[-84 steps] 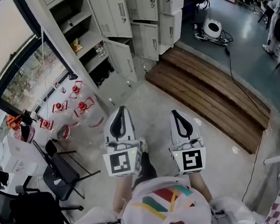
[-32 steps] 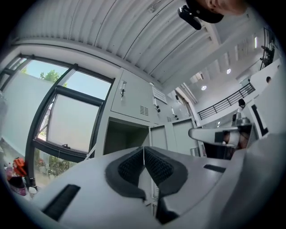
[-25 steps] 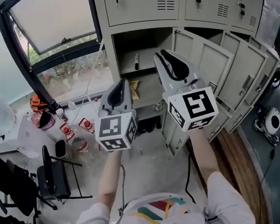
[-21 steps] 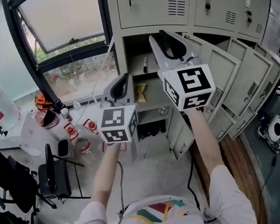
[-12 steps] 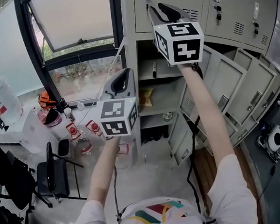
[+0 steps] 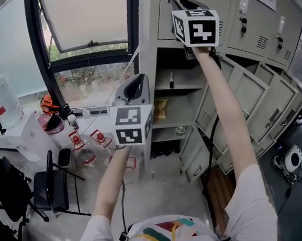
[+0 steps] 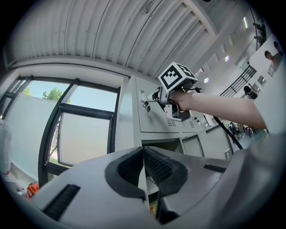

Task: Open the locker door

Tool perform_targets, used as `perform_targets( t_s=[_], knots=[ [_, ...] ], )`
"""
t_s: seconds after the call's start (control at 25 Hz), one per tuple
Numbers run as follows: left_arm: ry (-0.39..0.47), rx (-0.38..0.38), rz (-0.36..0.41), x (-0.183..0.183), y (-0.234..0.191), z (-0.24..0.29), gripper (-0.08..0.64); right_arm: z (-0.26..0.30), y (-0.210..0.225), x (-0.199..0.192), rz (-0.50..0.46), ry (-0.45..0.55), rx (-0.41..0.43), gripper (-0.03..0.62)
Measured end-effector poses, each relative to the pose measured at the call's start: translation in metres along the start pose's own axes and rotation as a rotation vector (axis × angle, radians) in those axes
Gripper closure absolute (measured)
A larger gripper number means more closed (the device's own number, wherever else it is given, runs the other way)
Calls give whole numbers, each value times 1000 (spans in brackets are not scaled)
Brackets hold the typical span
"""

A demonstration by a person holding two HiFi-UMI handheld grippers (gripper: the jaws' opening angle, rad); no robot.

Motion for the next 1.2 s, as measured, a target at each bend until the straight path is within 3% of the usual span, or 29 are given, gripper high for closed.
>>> perform_targets(
  t_s=[0.24,0.64,0.8,1.2],
  knots=[
    [-1,15,-15,-4,-12,-3,543,15,-5,-7,-13,-57,-22,525],
    [-3,8,-22,-9,-16,-8,543,14,0,-6,186,-30,-76,567],
    [31,8,-23,-4,-19,-9,543,14,5,-7,357,-21,-88,568],
    [67,-21,-31,12,-19,-9,543,14,14,-13,944,-8,-22,565]
  ],
)
Point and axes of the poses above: the fingertips, and each gripper's own axes: z forward along the fingers, y to its right, x out of its top, the point moved 1 cm from there along -z, backward along the fingers, and after that the axes turned 11 degrees about -x, right-handed, at the moved point
